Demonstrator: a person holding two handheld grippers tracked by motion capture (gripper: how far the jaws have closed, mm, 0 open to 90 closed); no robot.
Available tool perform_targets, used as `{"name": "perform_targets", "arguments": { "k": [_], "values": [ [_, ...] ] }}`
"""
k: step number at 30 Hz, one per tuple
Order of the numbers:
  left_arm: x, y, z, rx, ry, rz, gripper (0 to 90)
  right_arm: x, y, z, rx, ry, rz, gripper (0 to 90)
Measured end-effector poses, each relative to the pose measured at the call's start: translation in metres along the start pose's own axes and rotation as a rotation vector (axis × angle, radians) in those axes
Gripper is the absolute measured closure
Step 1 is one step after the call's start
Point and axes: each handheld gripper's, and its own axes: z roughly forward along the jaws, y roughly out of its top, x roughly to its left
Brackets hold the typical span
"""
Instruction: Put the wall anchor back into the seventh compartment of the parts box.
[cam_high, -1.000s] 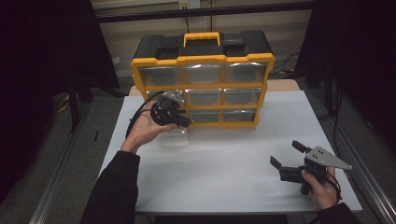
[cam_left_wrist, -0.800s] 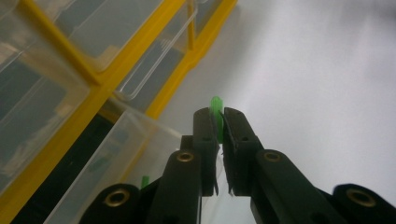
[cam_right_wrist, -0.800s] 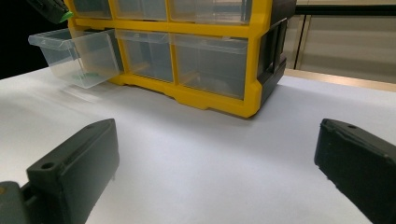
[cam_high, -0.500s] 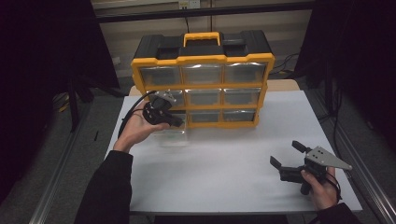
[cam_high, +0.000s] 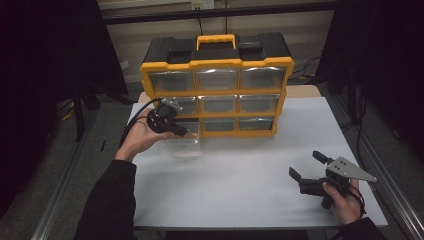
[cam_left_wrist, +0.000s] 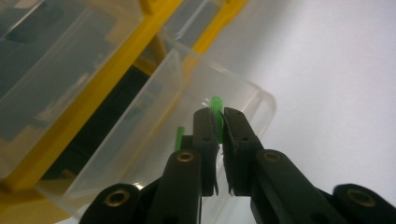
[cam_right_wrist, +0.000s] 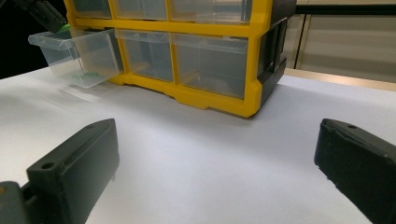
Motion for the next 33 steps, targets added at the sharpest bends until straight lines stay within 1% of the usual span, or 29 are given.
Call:
{"name": "perform_targets", "arguments": {
  "k": [1, 2, 3, 4, 5, 8, 9, 10, 11, 12, 13, 14, 15, 16, 17, 18, 19, 20, 21, 22, 23, 24, 25, 26, 27, 28, 29, 30, 33],
  "values": [
    [0.001, 0.0, 0.001, 0.006, 0.009, 0.002, 84.6, 0.0, 0.0, 0.0, 0.001, 0.001, 0.003, 0.0],
    [0.001, 0.0, 0.002, 0.019, 0.023, -0.015, 84.6, 0.0, 0.0, 0.0, 0.001, 0.0, 0.004, 0.0],
    [0.003, 0.0, 0.002, 0.059, 0.024, 0.025, 84.6, 0.0, 0.0, 0.0, 0.0, -0.002, 0.004, 0.0],
    [0.003, 0.0, 0.004, 0.056, 0.022, 0.004, 84.6, 0.0, 0.0, 0.0, 0.0, -0.001, 0.004, 0.0],
    [0.003, 0.0, 0.006, 0.041, 0.026, -0.012, 84.6, 0.0, 0.0, 0.0, 0.002, 0.001, 0.005, 0.0],
    [0.004, 0.0, 0.012, 0.055, 0.029, -0.015, 84.6, 0.0, 0.0, 0.0, 0.002, -0.001, 0.003, 0.0],
    [0.004, 0.001, 0.013, 0.057, 0.032, -0.024, 84.6, 0.0, 0.0, 0.0, 0.002, 0.0, 0.004, 0.0],
    [0.006, 0.001, 0.014, 0.069, 0.027, -0.009, 84.6, 0.0, 0.0, 0.0, 0.001, 0.0, 0.004, 0.0],
    [0.007, 0.001, 0.015, 0.082, 0.025, -0.004, 84.6, 0.0, 0.0, 0.0, 0.001, 0.0, 0.004, 0.0],
    [0.007, 0.001, 0.016, 0.086, 0.025, -0.003, 84.6, 0.0, 0.0, 0.0, 0.0, -0.001, 0.005, 0.0],
    [0.006, 0.001, 0.018, 0.078, 0.023, -0.021, 84.6, 0.0, 0.0, 0.0, 0.001, 0.0, 0.005, 0.0],
    [0.007, 0.002, 0.018, 0.096, 0.023, -0.005, 84.6, 0.0, 0.0, 0.0, 0.001, 0.0, 0.003, 0.0],
    [0.007, 0.002, 0.019, 0.105, 0.018, -0.011, 84.6, 0.0, 0.0, 0.0, 0.001, 0.001, 0.003, 0.0],
    [0.007, 0.002, 0.021, 0.093, 0.025, -0.021, 84.6, 0.0, 0.0, 0.0, 0.002, 0.001, 0.004, 0.0],
    [0.008, 0.002, 0.021, 0.111, 0.021, -0.013, 84.5, 0.0, 0.0, 0.0, 0.0, 0.0, 0.005, 0.0],
    [0.008, 0.001, 0.022, 0.1, 0.021, -0.026, 84.6, 0.0, 0.0, 0.0, 0.0, -0.001, 0.006, 0.0],
    [0.008, 0.001, 0.023, 0.105, 0.019, -0.038, 84.6, 0.0, 0.0, 0.0, 0.0, -0.001, 0.006, 0.0],
    [0.009, 0.001, 0.024, 0.104, 0.021, -0.035, 84.6, 0.0, 0.0, 0.0, 0.0, -0.001, 0.005, 0.0],
    [0.01, 0.001, 0.024, 0.125, 0.018, -0.013, 84.5, 0.0, 0.0, 0.0, 0.001, 0.0, 0.004, 0.0],
    [0.01, 0.001, 0.024, 0.129, 0.015, -0.009, 84.6, 0.0, 0.0, 0.0, -0.001, 0.0, 0.005, 0.0],
    [0.012, 0.001, 0.023, 0.148, 0.015, 0.014, 84.5, 0.0, 0.0, 0.0, 0.0, -0.001, 0.006, 0.0],
    [0.01, 0.001, 0.026, 0.126, 0.003, -0.02, 84.5, 0.0, 0.0, 0.0, 0.0, -0.001, 0.006, 0.0],
    [0.012, 0.001, 0.025, 0.143, 0.007, 0.0, 84.6, 0.0, 0.0, 0.0, 0.0, 0.0, 0.005, 0.0],
    [0.012, 0.001, 0.026, 0.144, 0.016, 0.006, 84.5, 0.0, 0.0, 0.0, 0.001, 0.001, 0.006, 0.0],
    [0.012, 0.0, 0.027, 0.131, 0.02, -0.011, 84.6, 0.0, 0.0, 0.0, 0.001, 0.0, 0.005, 0.0],
    [0.011, 0.0, 0.028, 0.13, 0.017, -0.017, 84.5, 0.0, 0.0, 0.0, 0.0, 0.0, 0.005, 0.0],
    [0.012, 0.0, 0.028, 0.134, 0.019, -0.015, 84.5, 0.0, 0.0, 0.0, 0.002, 0.001, 0.004, 0.0],
    [0.013, 0.0, 0.027, 0.15, 0.02, 0.01, 84.5, 0.0, 0.0, 0.0, 0.002, 0.001, 0.005, 0.0],
    [0.014, -0.001, 0.029, 0.152, 0.026, 0.001, 84.5, 0.0, 0.0, 0.0, 0.002, 0.001, 0.005, 0.0]
  ]
}}
